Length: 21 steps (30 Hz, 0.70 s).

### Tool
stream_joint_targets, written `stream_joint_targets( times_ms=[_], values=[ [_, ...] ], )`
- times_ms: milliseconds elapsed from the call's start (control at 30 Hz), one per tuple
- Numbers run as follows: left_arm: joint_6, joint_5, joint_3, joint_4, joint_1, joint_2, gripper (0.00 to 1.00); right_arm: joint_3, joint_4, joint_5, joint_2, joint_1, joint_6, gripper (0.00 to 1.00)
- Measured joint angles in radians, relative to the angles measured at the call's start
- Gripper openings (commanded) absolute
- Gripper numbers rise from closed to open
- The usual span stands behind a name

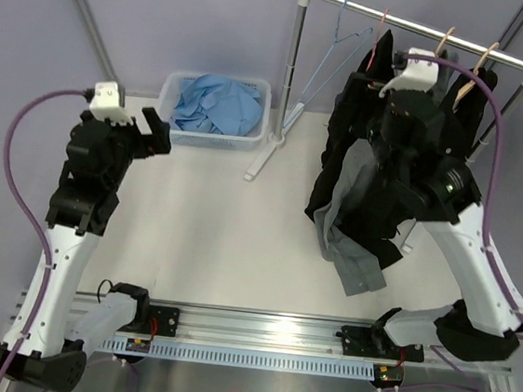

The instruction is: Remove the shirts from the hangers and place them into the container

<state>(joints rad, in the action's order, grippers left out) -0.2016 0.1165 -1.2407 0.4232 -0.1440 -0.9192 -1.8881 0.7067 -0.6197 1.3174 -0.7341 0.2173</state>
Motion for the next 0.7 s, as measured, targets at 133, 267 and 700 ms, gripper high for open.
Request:
stream_joint_targets(
  times_ms=[133,267,700],
  values=[
    [-0.018,-0.045,0.243,0.043,0.000,0.114,0.99,-0.173,0.031,0.015,0.182,0.096,0.027,0.96],
    [-0.040,-0.059,0.462,0.058,0.000,0.241,0.99,-0.320,0.067,0.027,0.352,0.177,0.062,0.94],
    [-0.062,-0.042,0.536,0.046,-0.026,0.322,0.99,-0.290,0.127,0.032,0.571,0.259,0.163,0.57]
  ],
)
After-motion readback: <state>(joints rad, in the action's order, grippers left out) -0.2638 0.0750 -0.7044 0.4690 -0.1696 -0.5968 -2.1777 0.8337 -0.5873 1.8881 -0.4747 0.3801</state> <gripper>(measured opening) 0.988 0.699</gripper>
